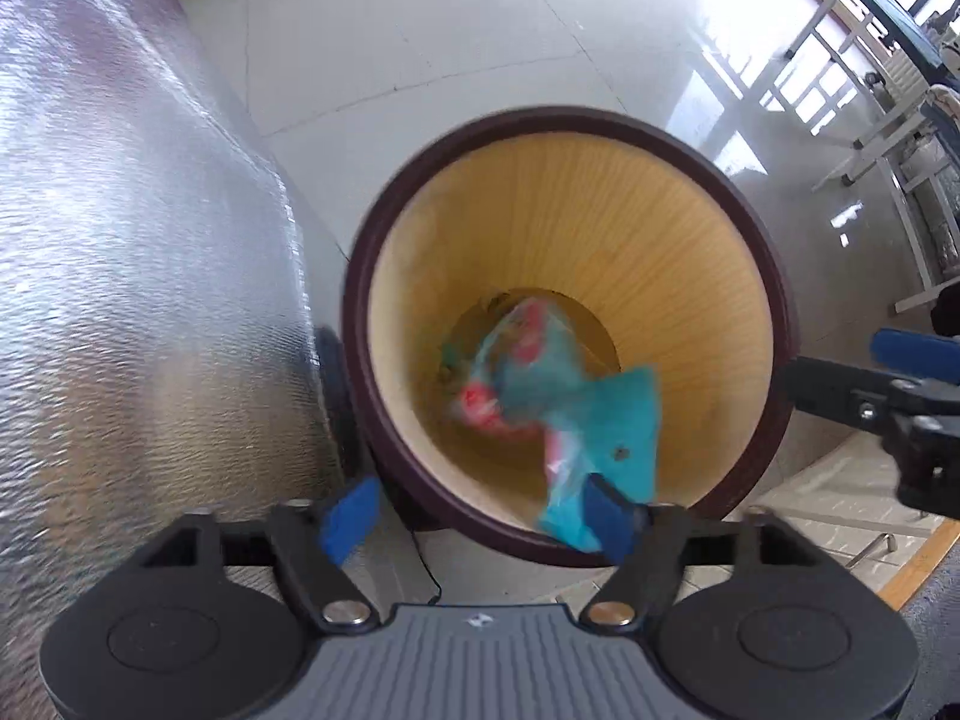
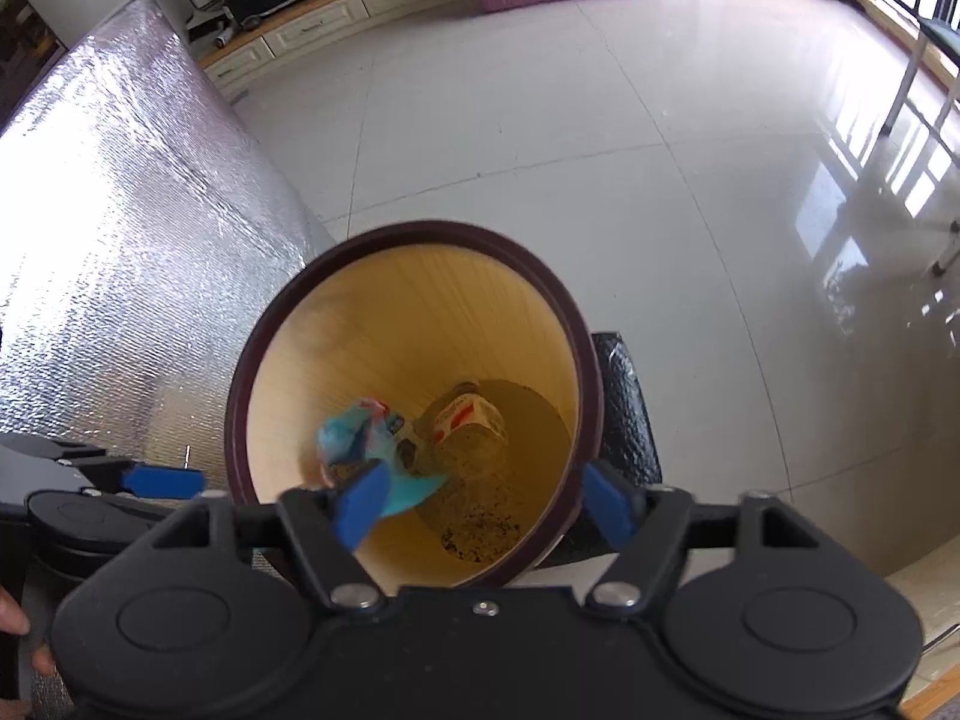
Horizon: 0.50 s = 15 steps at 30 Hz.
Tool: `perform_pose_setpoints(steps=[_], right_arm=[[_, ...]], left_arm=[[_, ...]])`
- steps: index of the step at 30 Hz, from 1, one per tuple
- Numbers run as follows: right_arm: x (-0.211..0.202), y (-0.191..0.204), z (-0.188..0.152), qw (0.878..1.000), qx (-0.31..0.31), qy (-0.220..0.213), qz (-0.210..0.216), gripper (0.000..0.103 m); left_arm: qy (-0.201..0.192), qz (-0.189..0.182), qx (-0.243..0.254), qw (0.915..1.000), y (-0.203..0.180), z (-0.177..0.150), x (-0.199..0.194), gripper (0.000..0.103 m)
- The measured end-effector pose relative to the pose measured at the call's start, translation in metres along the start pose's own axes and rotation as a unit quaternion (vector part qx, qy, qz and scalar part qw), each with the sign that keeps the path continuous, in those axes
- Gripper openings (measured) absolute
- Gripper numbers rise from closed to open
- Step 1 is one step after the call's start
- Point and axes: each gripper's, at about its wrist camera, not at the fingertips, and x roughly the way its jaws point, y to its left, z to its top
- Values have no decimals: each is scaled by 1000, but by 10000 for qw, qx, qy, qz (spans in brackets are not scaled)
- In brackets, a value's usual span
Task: Collect trash
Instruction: 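Open the left tool over the wastebasket while the right tool releases the bottle, then move both tools back from the wastebasket toward the table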
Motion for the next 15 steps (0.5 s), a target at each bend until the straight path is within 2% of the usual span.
perform_pose_setpoints(steps=[5,6,7,8,15], right_arm=[[-22,-3,-3,9998,-78,-200,-42,86],[-25,-3,-4,9997,-90,-219,-53,89],[-29,-3,-5,9996,-109,-236,-67,97],[-33,-3,-6,9995,-142,-260,-69,98],[-56,0,-16,9983,-331,-450,-157,103]], left_arm=[[-152,11,-66,9999,7,-11,-19,99],[-187,10,-84,9998,7,-14,-24,100],[-227,10,-88,9997,9,-17,-28,101],[-268,2,-94,9996,11,-20,-30,103],[-550,-111,-248,9981,21,-45,-56,103]])
